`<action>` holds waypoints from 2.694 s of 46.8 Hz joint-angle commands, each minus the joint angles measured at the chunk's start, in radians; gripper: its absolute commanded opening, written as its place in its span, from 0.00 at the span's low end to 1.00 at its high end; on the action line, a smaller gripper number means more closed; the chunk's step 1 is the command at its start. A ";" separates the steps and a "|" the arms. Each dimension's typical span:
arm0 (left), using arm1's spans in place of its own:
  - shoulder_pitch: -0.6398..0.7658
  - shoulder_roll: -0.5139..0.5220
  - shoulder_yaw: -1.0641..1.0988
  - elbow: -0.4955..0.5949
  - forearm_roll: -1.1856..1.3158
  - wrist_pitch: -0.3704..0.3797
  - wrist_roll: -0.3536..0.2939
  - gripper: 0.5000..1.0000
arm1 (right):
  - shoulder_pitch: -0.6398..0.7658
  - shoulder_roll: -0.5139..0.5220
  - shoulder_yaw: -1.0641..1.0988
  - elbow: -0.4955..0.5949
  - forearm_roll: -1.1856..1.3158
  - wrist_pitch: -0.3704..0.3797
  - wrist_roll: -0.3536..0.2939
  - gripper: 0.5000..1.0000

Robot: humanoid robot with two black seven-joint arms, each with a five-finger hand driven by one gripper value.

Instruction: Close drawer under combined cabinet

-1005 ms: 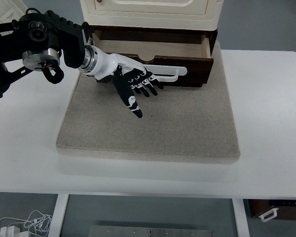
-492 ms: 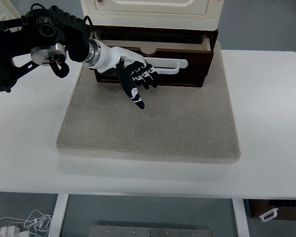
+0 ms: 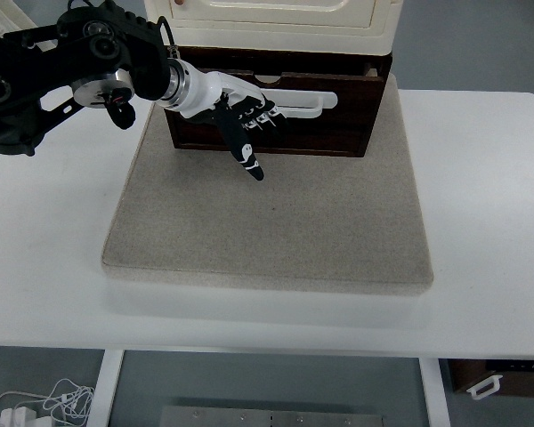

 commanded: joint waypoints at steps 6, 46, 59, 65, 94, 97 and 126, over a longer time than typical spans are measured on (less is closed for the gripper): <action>-0.002 -0.001 0.000 0.030 0.002 -0.001 -0.003 1.00 | 0.000 0.000 0.000 0.001 0.000 0.001 0.000 0.90; -0.003 -0.001 -0.011 0.084 0.026 0.027 -0.011 1.00 | 0.000 0.000 0.000 0.000 0.000 -0.001 0.000 0.90; -0.003 -0.001 -0.052 0.073 0.023 0.016 -0.011 1.00 | 0.000 0.000 0.000 0.001 0.000 0.001 0.000 0.90; 0.003 -0.001 -0.101 0.042 0.012 -0.012 -0.014 1.00 | 0.000 0.000 0.000 0.000 0.000 0.001 0.000 0.90; 0.084 -0.067 -0.630 0.030 -0.107 -0.150 -0.252 1.00 | 0.000 0.000 0.000 0.000 0.000 -0.001 0.000 0.90; 0.084 -0.066 -0.699 0.047 -0.107 -0.150 -0.287 1.00 | 0.000 0.000 0.000 0.000 0.000 0.001 0.000 0.90; 0.071 -0.056 -1.019 0.286 -0.221 0.122 -0.476 1.00 | 0.000 0.000 0.000 0.001 0.000 0.001 0.000 0.90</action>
